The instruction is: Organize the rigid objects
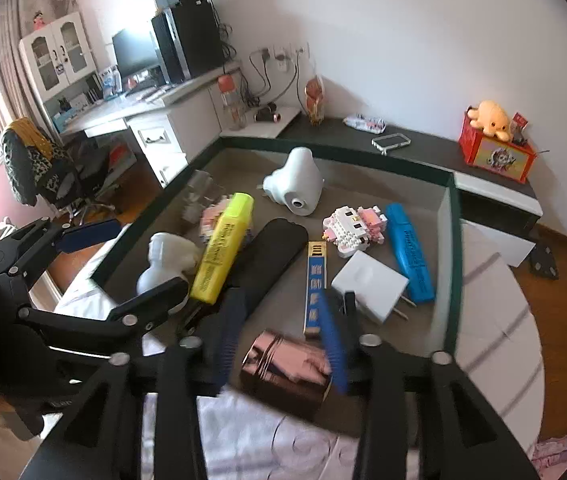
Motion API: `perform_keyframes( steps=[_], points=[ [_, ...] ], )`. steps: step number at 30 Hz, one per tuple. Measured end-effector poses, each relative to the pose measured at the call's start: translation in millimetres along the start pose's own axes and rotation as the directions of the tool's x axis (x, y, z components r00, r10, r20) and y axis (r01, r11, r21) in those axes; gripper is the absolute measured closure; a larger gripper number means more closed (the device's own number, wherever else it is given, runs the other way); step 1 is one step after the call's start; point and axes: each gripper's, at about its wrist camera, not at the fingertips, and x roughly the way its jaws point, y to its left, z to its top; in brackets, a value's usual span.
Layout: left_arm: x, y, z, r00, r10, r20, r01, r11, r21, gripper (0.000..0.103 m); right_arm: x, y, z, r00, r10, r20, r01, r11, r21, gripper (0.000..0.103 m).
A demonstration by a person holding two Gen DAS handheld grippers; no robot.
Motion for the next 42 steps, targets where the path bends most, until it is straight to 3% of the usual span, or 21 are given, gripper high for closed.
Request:
perform_keyframes(
  steps=[5,7,9,10,16,23,28,33,35,39,42],
  points=[
    [-52,7,-20,0.996,0.0,0.087,0.003,1.0,-0.031,0.0,-37,17,-15,0.999,-0.02,0.044,0.022,0.999,-0.034,0.021],
    [-71,10,-29,0.994,-0.009,0.108,0.014,0.999,-0.043,0.0,-54,26,-23,0.996,-0.044,0.071,0.048,0.997,-0.052,0.02],
    [-86,10,-35,0.992,-0.025,0.127,0.031,0.998,-0.046,0.0,-68,31,-29,0.993,-0.07,0.1,0.075,0.996,-0.048,0.013],
    [-93,9,-38,0.99,-0.032,0.137,0.039,0.998,-0.049,0.0,-76,35,-34,0.989,-0.084,0.118,0.09,0.995,-0.048,0.0],
    [-141,11,-62,0.979,-0.028,0.201,0.045,0.996,-0.078,0.0,-111,54,-60,0.979,-0.096,0.177,0.108,0.993,-0.055,0.0],
    [-202,10,-91,0.952,-0.02,0.306,0.053,0.993,-0.102,0.0,-153,75,-90,0.964,-0.091,0.248,0.098,0.995,-0.02,0.0],
    [-241,6,-113,0.934,0.06,0.352,-0.015,0.991,-0.129,0.0,-194,95,-114,0.93,-0.098,0.353,0.098,0.995,0.02,0.0],
    [-281,1,-134,0.913,0.039,0.405,0.016,0.991,-0.131,0.0,-222,117,-136,0.907,-0.103,0.409,0.102,0.994,0.025,0.0],
    [-294,-2,-142,0.904,0.059,0.423,-0.005,0.992,-0.128,0.0,-233,126,-143,0.895,-0.108,0.432,0.112,0.994,0.016,0.0],
    [-317,-4,-155,0.89,0.089,0.447,-0.027,0.989,-0.143,0.0,-252,139,-155,0.868,-0.174,0.466,0.185,0.982,0.021,0.0],
    [-335,-4,-166,0.875,0.083,0.477,-0.009,0.988,-0.155,0.0,-265,146,-165,0.854,-0.181,0.489,0.195,0.981,0.023,0.0]
  ],
)
